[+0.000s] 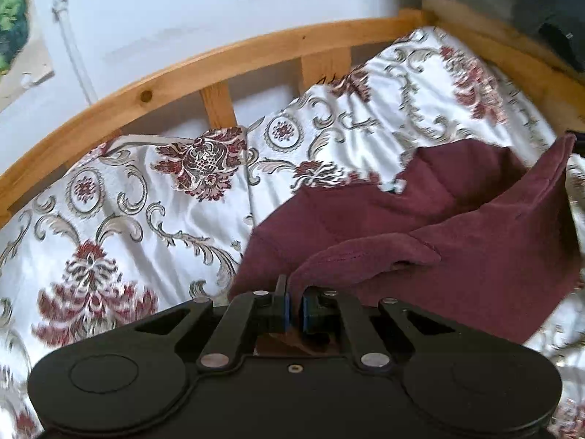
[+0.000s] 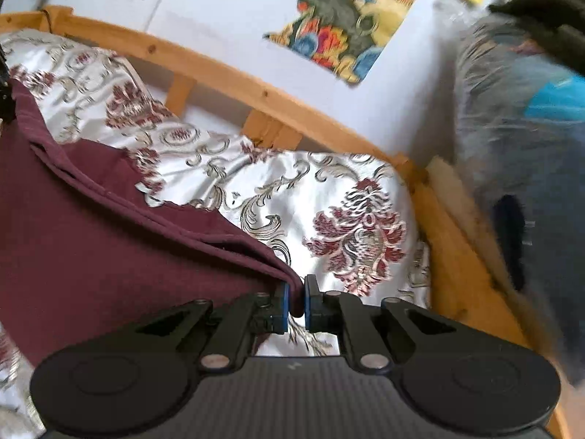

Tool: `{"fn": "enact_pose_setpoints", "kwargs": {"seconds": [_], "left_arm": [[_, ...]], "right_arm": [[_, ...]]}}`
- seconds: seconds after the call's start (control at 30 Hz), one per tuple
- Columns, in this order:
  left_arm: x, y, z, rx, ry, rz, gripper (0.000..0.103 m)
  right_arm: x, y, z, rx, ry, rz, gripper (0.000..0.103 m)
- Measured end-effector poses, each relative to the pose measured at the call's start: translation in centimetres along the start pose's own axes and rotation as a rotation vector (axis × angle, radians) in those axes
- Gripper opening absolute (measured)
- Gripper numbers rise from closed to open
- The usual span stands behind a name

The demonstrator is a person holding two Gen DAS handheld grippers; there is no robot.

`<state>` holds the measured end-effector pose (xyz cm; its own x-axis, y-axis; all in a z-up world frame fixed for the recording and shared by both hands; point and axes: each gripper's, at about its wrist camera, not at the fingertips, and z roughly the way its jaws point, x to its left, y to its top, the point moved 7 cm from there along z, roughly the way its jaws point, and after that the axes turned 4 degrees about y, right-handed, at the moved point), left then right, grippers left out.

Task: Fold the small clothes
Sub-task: 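Lift the hem with both tools, fold it toward the collar, then open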

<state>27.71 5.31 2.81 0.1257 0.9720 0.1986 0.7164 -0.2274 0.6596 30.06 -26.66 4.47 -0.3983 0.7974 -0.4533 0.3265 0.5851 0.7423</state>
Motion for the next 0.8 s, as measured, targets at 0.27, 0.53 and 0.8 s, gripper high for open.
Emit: {"fn": "enact_pose_setpoints", "kwargs": {"seconds": [0.27, 0.53, 0.8], "left_arm": [[2.0, 1.8, 8.0, 0.064, 0.012, -0.059, 0.008], [1.9, 1.3, 12.3, 0.130, 0.003, -0.073, 0.014], [4.4, 1.1, 13.3, 0.187, -0.064, -0.232, 0.046]], "right_arm": [[-0.3, -0.3, 7.9, 0.061, 0.024, 0.033, 0.010], [-0.7, -1.2, 11.2, 0.079, 0.079, 0.108, 0.012], [-2.3, -2.3, 11.7, 0.045, 0.114, 0.266, 0.024]]}}
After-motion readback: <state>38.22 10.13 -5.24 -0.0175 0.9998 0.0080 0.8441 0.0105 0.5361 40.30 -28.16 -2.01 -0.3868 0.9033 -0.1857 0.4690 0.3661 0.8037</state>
